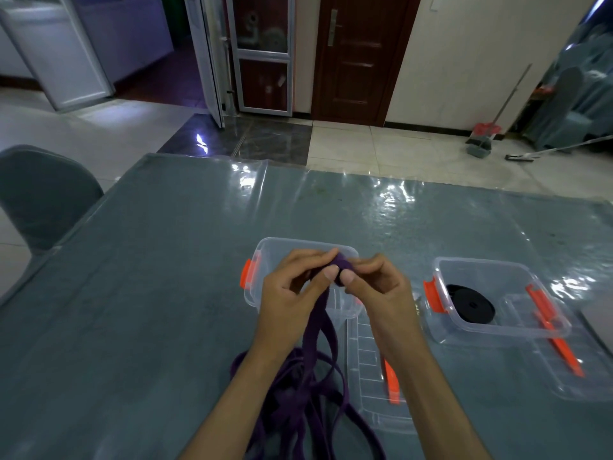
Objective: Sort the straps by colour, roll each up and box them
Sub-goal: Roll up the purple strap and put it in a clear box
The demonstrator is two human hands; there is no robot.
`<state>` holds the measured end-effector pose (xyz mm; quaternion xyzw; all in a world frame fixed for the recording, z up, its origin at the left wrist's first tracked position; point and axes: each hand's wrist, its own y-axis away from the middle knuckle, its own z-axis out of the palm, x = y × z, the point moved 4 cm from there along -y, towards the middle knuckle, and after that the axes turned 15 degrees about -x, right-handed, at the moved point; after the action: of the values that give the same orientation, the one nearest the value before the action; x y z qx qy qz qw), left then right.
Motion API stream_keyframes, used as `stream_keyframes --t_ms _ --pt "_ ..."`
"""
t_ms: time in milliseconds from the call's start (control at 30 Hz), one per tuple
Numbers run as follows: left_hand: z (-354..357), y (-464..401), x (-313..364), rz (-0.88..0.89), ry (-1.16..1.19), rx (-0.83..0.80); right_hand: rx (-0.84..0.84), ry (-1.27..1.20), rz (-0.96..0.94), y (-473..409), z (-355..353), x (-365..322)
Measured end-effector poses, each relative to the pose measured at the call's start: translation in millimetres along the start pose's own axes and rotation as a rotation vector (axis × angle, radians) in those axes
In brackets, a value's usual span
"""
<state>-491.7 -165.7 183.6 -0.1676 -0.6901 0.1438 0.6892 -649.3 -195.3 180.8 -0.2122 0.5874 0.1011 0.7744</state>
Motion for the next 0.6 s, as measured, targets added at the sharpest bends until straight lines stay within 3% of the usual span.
stream_keyframes --t_ms 200,400,600 --pt "5.0 5.9 -10.2 -0.080 0.095 0.014 0.030 0.161 -0.013 4.6 -6.3 -0.6" --pt "3.2 4.3 -7.7 -0.025 0.077 0.087 -0.035 0.077 0.012 4.0 -2.0 -8.4" --pt "-1.8 7.5 -11.2 -0.023 -0.068 -0.071 -0.030 0.067 0.017 6.8 -4.0 -5.1"
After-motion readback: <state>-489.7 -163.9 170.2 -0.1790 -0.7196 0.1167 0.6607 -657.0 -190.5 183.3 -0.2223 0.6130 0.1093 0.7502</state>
